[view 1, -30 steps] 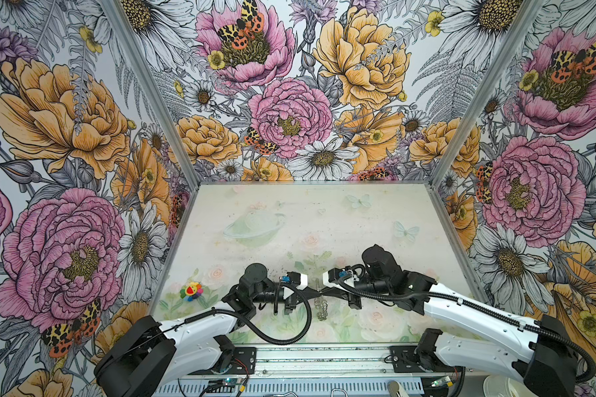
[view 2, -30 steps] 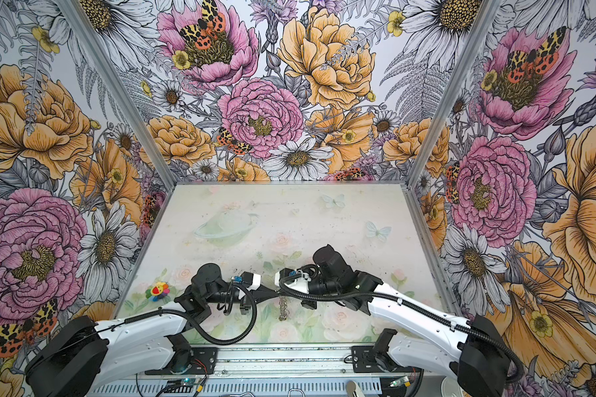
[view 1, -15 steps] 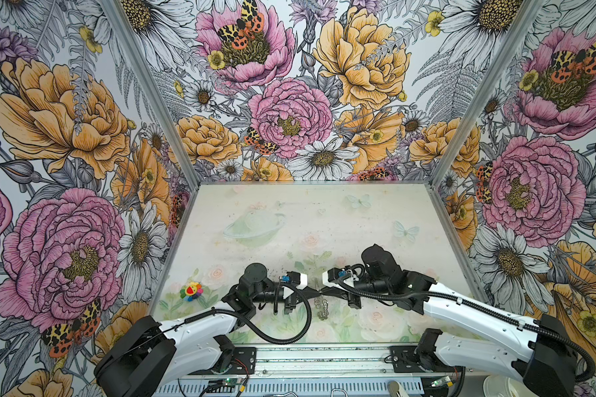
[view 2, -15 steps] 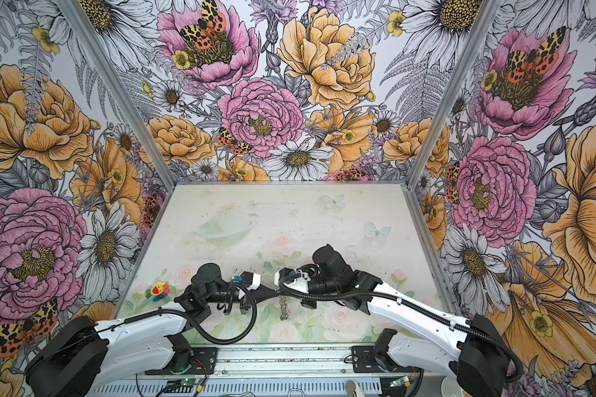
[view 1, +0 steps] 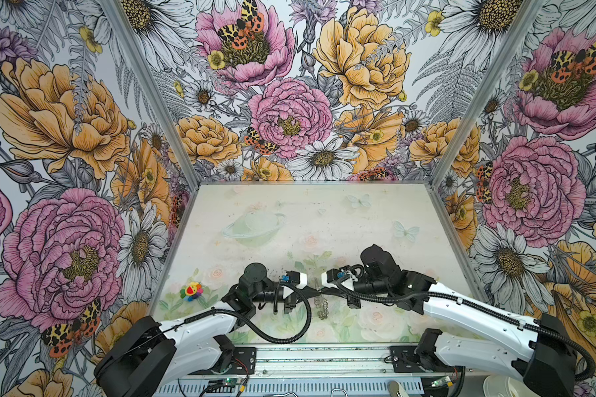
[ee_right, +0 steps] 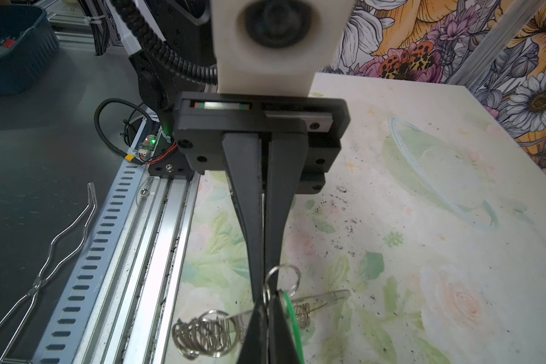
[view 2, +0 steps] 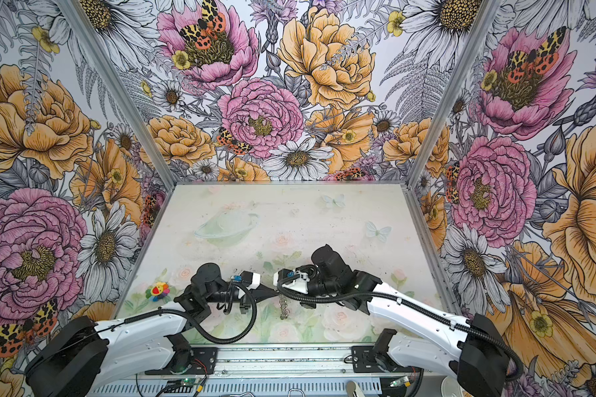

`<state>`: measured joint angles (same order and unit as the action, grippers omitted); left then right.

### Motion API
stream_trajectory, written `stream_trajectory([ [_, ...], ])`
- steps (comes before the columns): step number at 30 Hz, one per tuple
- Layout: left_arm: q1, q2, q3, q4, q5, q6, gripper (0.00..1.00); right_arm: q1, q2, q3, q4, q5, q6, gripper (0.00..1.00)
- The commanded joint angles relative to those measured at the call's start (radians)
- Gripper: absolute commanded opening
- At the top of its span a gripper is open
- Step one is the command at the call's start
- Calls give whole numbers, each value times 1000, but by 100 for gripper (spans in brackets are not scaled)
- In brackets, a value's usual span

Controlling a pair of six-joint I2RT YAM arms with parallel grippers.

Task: Attach keys to a key ring
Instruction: Insert the key into the keyring.

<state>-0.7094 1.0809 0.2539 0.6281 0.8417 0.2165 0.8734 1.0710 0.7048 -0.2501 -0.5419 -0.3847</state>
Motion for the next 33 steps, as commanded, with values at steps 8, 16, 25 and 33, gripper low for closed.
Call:
stream_trajectory([
  [8, -10, 5, 21, 15, -15, -1, 14, 11, -8, 10, -1, 151, -10, 0],
  [16, -6, -16, 22, -17, -58, -4, 21, 11, -16, 1, 3, 215, -3, 0],
  [25, 28, -122, 6, -48, -238, -129, 28, 10, -35, -10, 8, 269, -12, 0],
  [33, 52, -179, 131, -329, -405, -482, 36, 12, -31, -8, 26, 272, -28, 0],
])
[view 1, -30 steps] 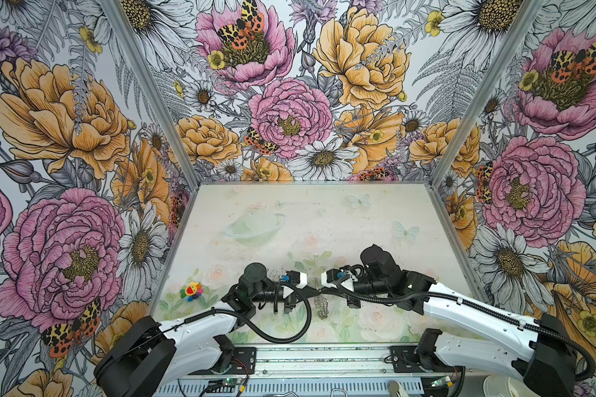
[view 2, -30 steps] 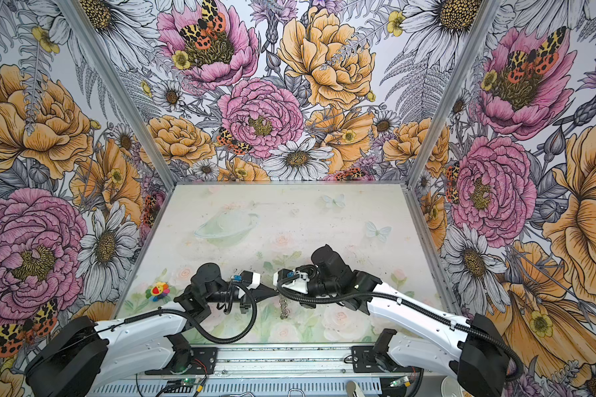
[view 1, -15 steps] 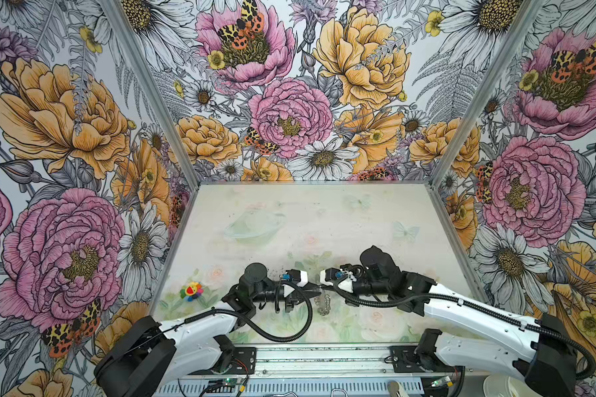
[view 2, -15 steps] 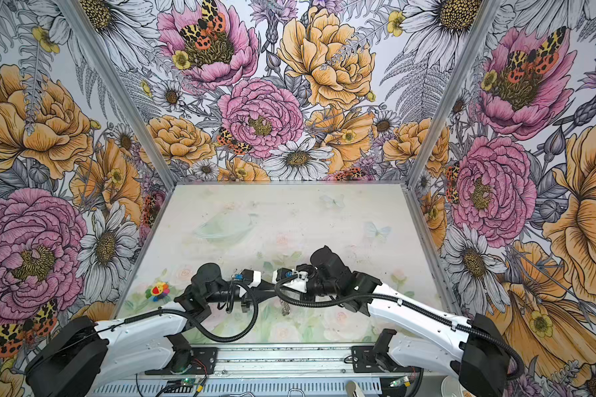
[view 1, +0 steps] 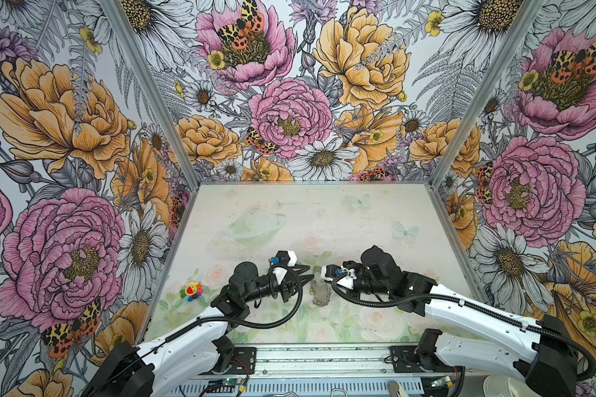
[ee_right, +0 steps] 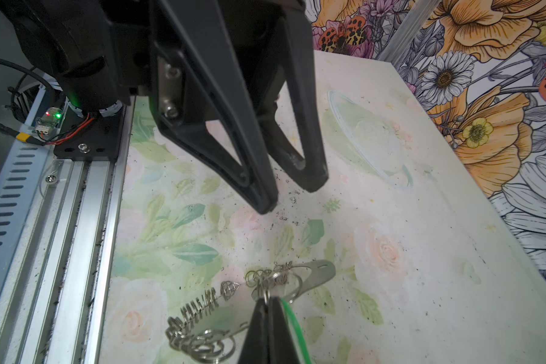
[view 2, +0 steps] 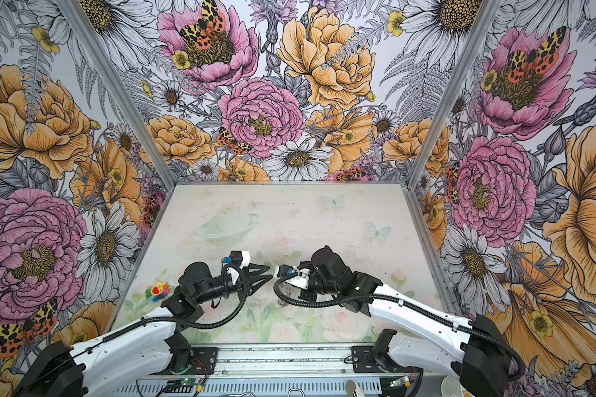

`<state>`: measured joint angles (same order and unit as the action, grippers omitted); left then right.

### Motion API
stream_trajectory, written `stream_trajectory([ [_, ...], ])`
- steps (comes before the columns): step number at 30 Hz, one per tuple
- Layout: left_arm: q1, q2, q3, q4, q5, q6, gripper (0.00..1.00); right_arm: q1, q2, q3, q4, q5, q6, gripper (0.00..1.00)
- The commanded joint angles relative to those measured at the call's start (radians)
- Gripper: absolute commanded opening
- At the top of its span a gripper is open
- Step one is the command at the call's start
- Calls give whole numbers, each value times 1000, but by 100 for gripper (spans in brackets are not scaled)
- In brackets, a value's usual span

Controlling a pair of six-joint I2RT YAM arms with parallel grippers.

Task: Attach keys to a key ring
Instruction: Insert the key into the keyring.

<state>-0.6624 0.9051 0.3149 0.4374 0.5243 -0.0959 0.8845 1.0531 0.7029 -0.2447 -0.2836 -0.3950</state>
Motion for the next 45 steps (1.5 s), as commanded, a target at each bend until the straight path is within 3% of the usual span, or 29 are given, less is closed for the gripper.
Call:
stream_trajectory([
  [1, -1, 11, 94, -176, -101, -214, 37, 1, -13, -6, 23, 16, -23, 0],
  [7, -30, 107, 254, -419, -104, -412, 37, 15, 5, -2, 33, 36, -38, 0],
  [11, -28, 135, 388, -698, -118, -488, 37, 31, 20, 0, 36, 59, -55, 0],
  [16, -21, 130, 475, -858, -100, -560, 37, 43, 39, 3, 45, 73, -66, 0],
  [28, -70, 212, 509, -871, -89, -632, 34, 58, 63, 1, 80, 77, -66, 0],
  [45, -81, 242, 506, -837, -32, -656, 22, 66, 76, 0, 93, 92, -62, 0],
])
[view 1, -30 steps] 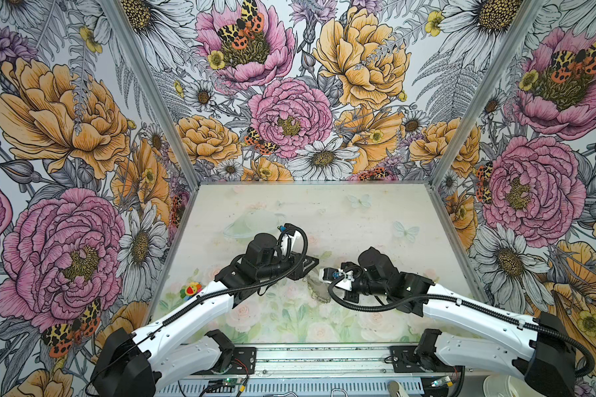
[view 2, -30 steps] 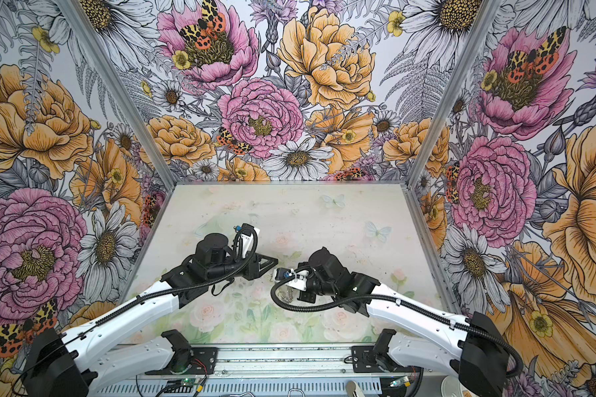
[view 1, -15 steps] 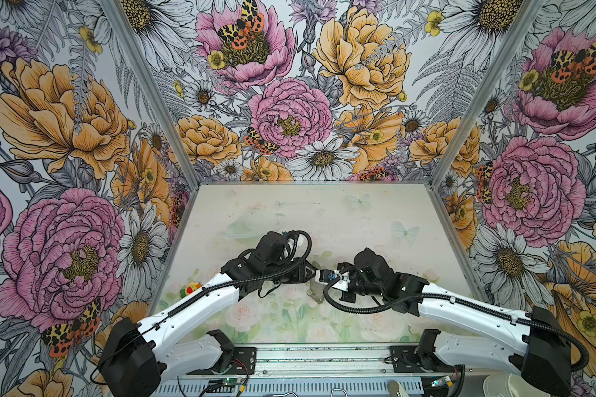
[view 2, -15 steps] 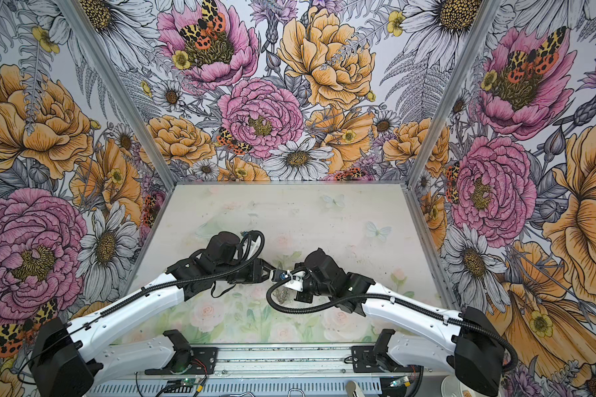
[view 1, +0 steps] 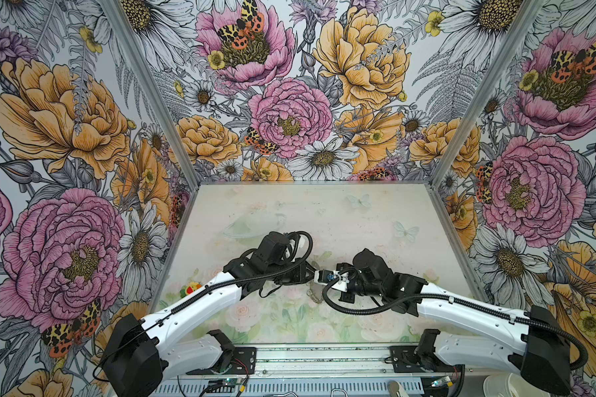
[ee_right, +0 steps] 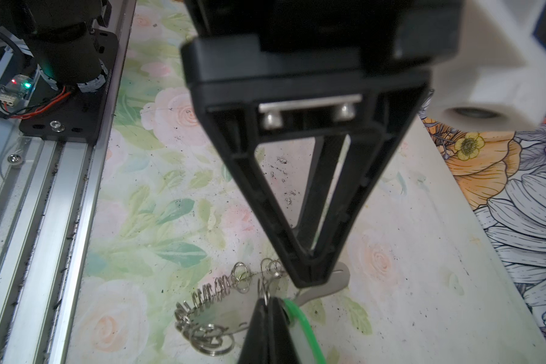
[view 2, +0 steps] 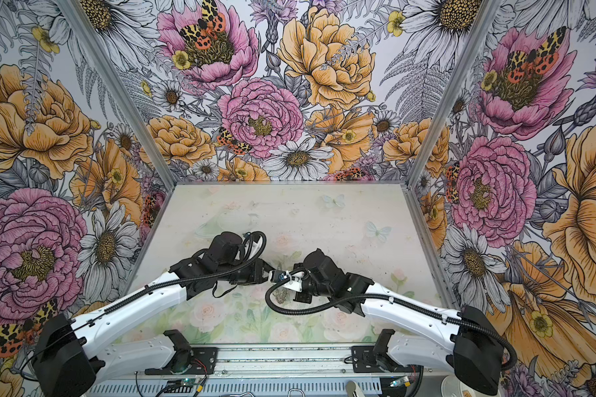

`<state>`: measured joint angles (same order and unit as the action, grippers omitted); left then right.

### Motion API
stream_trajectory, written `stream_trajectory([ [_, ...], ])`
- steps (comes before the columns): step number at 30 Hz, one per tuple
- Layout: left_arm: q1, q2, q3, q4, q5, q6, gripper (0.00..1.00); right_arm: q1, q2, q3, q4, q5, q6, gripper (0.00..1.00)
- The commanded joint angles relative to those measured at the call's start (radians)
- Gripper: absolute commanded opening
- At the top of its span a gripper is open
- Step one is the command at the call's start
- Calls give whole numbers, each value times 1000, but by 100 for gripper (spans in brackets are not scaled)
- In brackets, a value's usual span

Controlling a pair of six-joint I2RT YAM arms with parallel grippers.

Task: Attach keys to a key ring
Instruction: Insert the key into the keyring.

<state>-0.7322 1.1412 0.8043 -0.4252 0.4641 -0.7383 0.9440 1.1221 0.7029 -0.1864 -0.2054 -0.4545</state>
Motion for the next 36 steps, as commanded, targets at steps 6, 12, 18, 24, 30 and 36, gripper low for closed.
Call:
stream_trajectory([
  [6, -21, 20, 15, 30, 38, -12, 16, 9, 10, 0, 38, 21, -2, 0],
  [12, -22, 26, 8, 30, 38, -12, 10, 12, 8, -2, 41, 27, -1, 0],
  [18, -4, 13, -15, 30, 6, -23, 4, 13, 0, -9, 41, 38, -2, 0],
  [24, 30, -19, -48, 30, -21, -46, 3, 12, -24, -28, 50, 50, 4, 0],
  [30, 48, -24, -69, 38, -30, -59, 2, 12, -42, -44, 92, 60, 22, 0],
  [36, 56, -12, -95, 63, -22, -73, 6, 8, -69, -84, 209, 43, 74, 0],
])
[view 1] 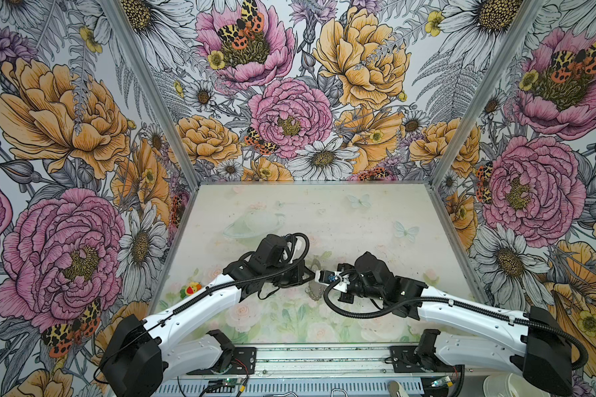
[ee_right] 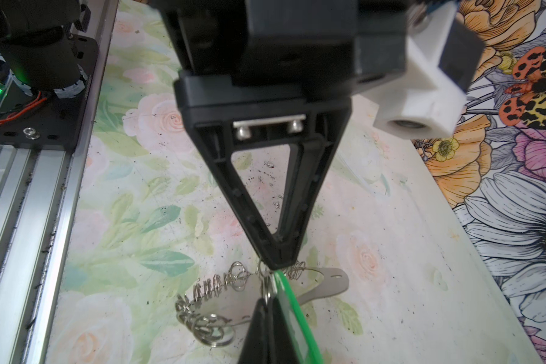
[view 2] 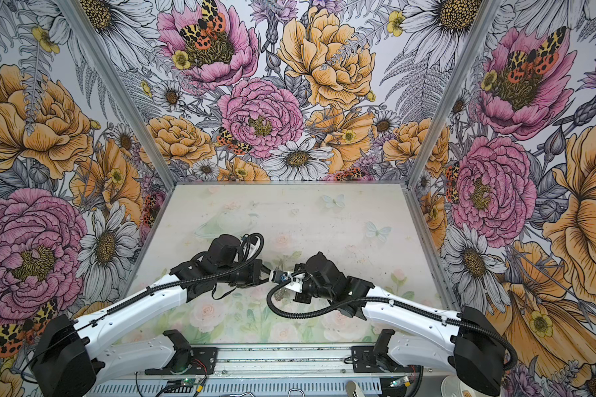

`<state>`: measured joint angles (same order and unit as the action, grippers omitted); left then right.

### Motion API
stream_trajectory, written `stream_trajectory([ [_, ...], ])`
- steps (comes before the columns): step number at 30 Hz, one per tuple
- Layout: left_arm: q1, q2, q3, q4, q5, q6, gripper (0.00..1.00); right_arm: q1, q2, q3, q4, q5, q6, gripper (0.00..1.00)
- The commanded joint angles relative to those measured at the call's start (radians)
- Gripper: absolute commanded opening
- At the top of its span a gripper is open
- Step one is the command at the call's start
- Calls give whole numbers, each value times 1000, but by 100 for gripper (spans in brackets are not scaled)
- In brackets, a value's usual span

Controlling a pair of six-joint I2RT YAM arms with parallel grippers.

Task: Attach keys to a key ring
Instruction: Insert the key into the keyring.

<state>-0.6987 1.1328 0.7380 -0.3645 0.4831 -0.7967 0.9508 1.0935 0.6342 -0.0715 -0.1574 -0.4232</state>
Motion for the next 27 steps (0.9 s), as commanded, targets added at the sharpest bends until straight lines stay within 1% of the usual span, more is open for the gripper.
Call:
stream_trajectory([
  [1, 24, 2, -32, 2, -38, -15, 6, 1, -43, -22, 113, -7, 51, 0],
  [8, 43, -7, -60, 2, -40, -5, 10, -12, -53, -22, 146, -5, 79, 0],
  [14, 64, -15, -73, -19, -37, 22, 16, -34, -72, -21, 145, -11, 90, 0],
  [18, 66, -64, -36, -32, -57, 101, 20, -41, -67, -12, 125, -37, 86, 0],
  [21, 48, -135, -11, -24, -118, 205, 21, -50, -69, -11, 116, -58, 86, 0],
  [24, -4, -210, -29, 53, -188, 315, 22, -65, -75, -9, 102, -95, 81, 0],
  [27, -21, -251, -49, 147, -198, 359, 30, -73, -83, -14, 84, -123, 68, 0],
])
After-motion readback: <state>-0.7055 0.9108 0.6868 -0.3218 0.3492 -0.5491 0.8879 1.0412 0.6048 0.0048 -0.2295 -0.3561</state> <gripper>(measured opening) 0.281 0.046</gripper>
